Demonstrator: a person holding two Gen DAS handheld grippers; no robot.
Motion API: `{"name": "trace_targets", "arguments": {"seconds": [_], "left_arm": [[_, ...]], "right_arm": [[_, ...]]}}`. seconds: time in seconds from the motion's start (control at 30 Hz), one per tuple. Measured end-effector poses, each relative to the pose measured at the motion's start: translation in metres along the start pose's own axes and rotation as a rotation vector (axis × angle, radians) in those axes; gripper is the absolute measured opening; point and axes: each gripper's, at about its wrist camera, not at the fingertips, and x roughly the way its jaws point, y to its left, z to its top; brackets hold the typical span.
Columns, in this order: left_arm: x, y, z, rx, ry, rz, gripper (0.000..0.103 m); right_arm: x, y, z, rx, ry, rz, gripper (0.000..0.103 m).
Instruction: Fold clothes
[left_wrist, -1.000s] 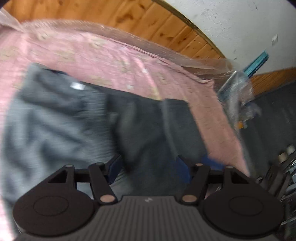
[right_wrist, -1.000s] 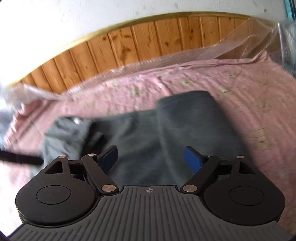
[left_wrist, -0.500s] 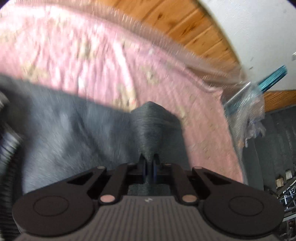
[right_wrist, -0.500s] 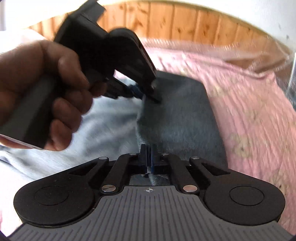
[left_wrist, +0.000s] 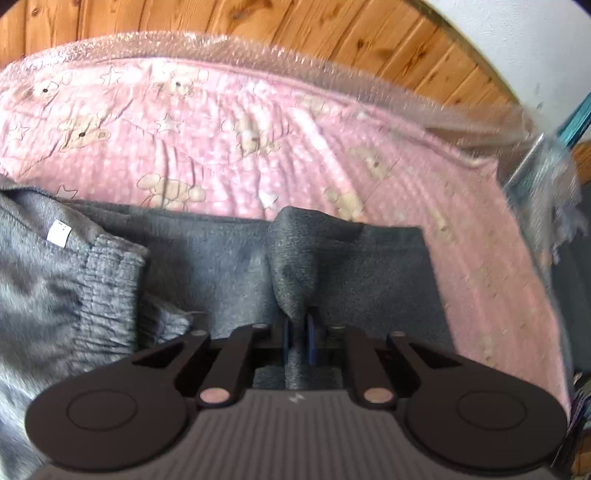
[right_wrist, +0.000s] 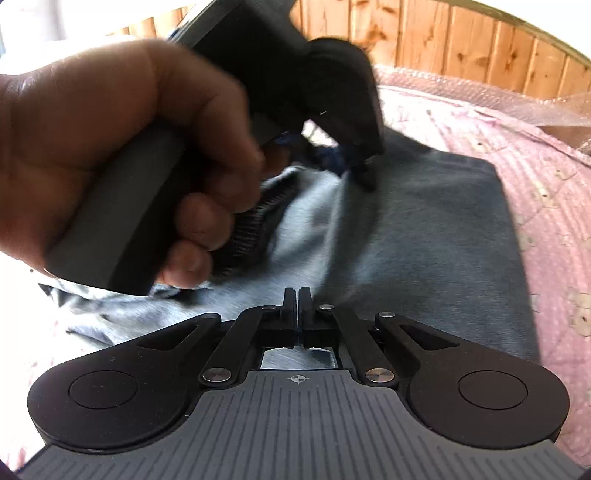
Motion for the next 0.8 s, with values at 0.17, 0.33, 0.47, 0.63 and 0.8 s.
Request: {"name": "trace_targets", "arguments": {"seconds": [0.17,0.33,0.47,0.63,0.8], "left_arm": [[-0.050,0.009,-0.002,0.018,-0.107,0.005,0.025],[-0.061,-0.003,-0.031,0.014,-0.052,-0.297,0.034],[-0.019,-0.008,-0.083,0.111,0.070,-0.218,0.028],[-0.034,-0.007,-0.078,0.084,0.100,-0.175,0.030],[-0.063,-0.034,-0.046,0.087,0.024,-0.121,0.086]], "right_arm": [[-0.026,-0.017,-0.005,0.161,-0.036,0.072,0.014],[-0.080,-0.074,-0.016,0.363,-0.202,-0.111,0.039],[-0.037,-0.112,-0.046,0.448,-0.068,-0.165,0.021],[-0.052,-0.121,-0.043,0.442,-0.056,-0.130,0.042],[-0.055,-0.138,-0.045,0.527,-0.151,-0.188,0.082]]}}
